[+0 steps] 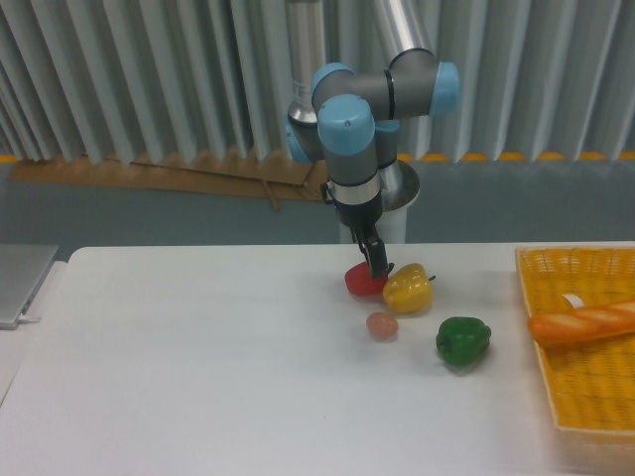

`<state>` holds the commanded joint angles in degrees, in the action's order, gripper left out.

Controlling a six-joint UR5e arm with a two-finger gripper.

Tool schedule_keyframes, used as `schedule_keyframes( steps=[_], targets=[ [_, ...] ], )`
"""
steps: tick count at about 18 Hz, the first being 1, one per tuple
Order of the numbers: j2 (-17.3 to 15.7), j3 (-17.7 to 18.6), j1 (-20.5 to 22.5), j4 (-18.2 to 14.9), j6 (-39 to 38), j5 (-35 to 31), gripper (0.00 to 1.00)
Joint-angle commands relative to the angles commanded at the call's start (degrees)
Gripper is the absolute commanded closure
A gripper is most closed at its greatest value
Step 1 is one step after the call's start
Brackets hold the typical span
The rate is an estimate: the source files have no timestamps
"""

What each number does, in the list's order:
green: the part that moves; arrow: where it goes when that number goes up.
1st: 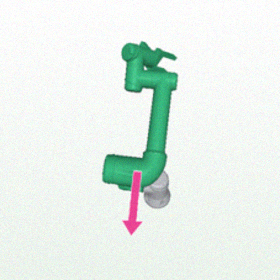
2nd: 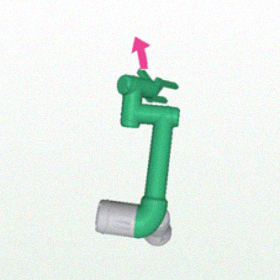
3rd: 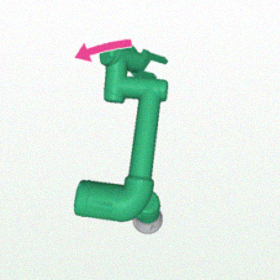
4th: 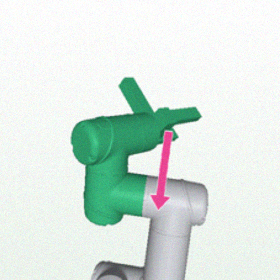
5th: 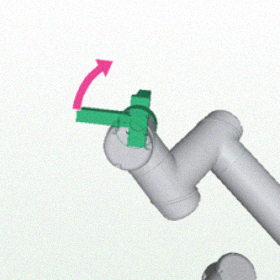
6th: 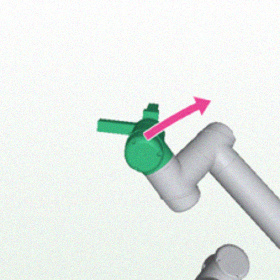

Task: Place the red peppers in a basket
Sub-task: 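Lower the open gripper onto the red pepper's stem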

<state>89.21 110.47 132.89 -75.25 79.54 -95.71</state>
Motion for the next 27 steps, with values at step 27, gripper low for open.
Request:
schedule_keyframes(
  steps=[27],
  targets=[
    [0.7, 4.05, -0.26, 3.44, -2.46, -0.7, 0.0]
  ],
)
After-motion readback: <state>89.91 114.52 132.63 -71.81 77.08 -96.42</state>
